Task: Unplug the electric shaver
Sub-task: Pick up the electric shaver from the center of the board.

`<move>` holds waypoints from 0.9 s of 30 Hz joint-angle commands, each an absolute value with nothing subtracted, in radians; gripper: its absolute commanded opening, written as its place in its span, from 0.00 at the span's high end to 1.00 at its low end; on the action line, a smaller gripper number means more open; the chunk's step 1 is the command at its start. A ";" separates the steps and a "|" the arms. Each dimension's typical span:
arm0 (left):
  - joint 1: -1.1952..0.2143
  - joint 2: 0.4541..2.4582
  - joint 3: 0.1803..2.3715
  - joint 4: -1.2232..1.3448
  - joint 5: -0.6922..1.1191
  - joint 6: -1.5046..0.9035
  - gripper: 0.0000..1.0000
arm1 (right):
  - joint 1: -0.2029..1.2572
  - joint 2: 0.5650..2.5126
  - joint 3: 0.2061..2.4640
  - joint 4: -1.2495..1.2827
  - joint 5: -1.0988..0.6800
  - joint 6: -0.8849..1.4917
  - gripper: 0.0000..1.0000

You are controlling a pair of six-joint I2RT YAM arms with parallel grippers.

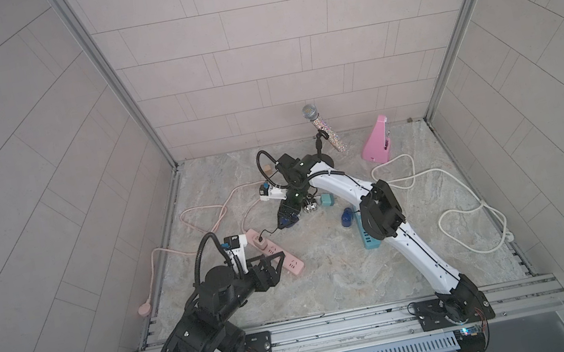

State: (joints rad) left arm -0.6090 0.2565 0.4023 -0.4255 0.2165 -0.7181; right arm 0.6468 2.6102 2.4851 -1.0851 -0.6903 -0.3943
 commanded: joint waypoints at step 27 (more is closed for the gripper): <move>-0.606 0.200 0.382 -0.420 0.214 -0.719 0.12 | 0.753 2.101 1.735 -0.580 -0.347 -0.388 0.01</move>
State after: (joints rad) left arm -0.6090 0.2111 0.3977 -0.4244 0.2184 -0.7227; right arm 0.7254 2.1597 1.7893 -0.7330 -0.4488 -0.3492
